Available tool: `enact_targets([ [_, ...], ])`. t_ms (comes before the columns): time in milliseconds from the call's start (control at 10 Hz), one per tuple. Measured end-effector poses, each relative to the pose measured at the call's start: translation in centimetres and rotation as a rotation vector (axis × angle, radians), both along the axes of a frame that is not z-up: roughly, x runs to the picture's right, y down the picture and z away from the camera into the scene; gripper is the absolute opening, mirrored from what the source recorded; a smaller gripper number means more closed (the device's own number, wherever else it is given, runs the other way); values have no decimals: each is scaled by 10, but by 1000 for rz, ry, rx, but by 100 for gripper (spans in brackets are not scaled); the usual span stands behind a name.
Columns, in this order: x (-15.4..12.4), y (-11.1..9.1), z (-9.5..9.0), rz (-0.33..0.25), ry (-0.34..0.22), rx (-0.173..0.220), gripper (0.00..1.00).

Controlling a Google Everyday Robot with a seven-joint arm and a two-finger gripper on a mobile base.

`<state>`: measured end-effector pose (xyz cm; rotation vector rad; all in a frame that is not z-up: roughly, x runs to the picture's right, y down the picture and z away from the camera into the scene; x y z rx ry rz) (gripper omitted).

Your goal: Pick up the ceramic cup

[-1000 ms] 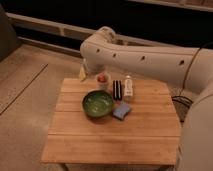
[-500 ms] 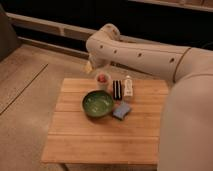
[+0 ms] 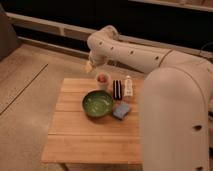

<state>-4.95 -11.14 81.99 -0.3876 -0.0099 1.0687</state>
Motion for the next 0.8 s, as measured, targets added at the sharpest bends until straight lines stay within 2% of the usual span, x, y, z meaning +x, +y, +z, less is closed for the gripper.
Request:
enact_targets([
  [100,2,12,8,18,1,-43,65],
  [600,26,51,37,66,44,-200,65],
  [800,29,53,38,68,47,-210,65],
])
